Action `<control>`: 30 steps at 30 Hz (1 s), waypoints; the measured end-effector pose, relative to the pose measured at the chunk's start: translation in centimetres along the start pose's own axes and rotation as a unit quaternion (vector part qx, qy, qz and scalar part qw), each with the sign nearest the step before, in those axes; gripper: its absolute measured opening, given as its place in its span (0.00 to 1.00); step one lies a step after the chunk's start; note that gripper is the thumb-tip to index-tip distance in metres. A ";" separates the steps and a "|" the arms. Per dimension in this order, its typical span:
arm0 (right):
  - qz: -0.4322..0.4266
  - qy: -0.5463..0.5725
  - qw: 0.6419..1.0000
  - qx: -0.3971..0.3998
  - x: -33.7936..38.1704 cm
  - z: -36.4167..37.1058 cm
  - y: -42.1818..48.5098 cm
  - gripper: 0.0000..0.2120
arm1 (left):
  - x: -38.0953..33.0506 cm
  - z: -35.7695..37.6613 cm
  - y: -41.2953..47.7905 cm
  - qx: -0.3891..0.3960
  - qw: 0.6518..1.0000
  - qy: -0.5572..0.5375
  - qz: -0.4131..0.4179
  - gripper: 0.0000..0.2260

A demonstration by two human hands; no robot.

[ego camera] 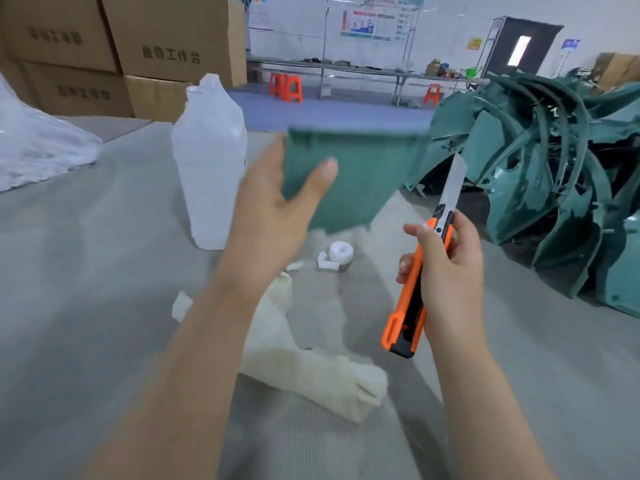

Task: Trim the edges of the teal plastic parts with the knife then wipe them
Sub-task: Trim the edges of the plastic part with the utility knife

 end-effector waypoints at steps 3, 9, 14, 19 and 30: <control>-0.041 -0.019 0.999 0.022 0.7 0.5 -0.2 0.16 | 4.9 1.8 -2.8 0.057 0.986 0.111 -0.107 0.05; -0.097 -0.077 0.989 0.085 1.2 2.4 -1.1 0.23 | 5.1 1.8 -4.3 -0.029 0.987 0.151 -0.047 0.19; -0.049 -0.022 0.997 0.053 0.6 1.3 -0.4 0.22 | 4.4 0.5 -4.5 -0.082 0.989 0.118 -0.036 0.15; -0.035 -0.002 0.996 0.085 0.6 1.9 -0.7 0.21 | 4.5 -0.1 -4.4 -0.085 0.991 0.095 -0.032 0.13; -0.048 -0.009 0.994 0.101 0.9 2.2 -0.7 0.23 | 4.8 0.2 -4.4 -0.072 0.991 0.096 -0.059 0.11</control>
Point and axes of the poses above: each hand's wrist, its own y-axis towards the middle knuckle, its own z-axis out of the palm, x = y × z, the point moved 8 cm from there along y, towards the middle knuckle, and after that the axes turned 6 degrees about x, right-handed, at the moved point
